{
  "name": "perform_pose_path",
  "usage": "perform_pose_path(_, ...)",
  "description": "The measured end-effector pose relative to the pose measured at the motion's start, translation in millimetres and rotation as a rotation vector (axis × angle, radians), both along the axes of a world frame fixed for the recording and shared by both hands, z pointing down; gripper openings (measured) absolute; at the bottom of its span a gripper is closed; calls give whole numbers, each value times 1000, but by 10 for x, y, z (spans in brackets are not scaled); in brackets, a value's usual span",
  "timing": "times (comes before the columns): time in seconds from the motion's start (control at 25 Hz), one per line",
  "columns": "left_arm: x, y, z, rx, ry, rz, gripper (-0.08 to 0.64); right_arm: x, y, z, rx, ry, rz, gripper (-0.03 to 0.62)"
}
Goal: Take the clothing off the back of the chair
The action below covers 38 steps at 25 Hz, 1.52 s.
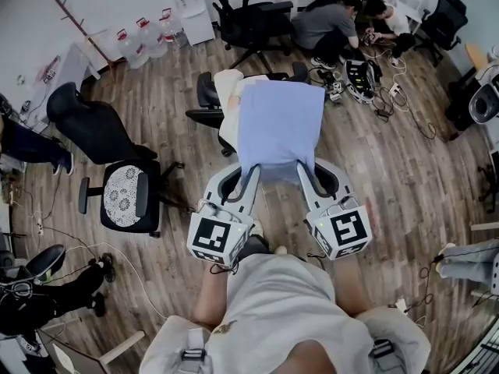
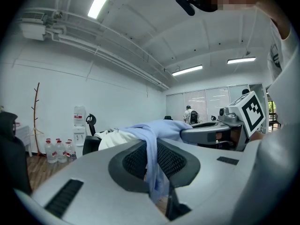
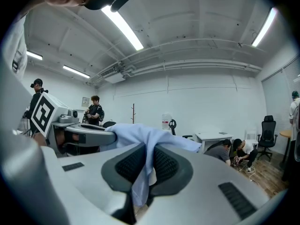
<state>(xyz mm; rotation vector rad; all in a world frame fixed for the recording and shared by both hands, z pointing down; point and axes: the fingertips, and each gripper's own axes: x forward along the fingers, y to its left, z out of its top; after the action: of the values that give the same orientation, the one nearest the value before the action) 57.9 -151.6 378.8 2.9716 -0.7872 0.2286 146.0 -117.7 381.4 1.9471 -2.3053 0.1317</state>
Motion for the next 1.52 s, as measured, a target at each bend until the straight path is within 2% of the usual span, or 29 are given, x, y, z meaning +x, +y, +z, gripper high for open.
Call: perform_pose_path(1.52, -169, 499, -148, 21, 20, 32, 55, -184, 489, -190, 53, 0, 8, 49)
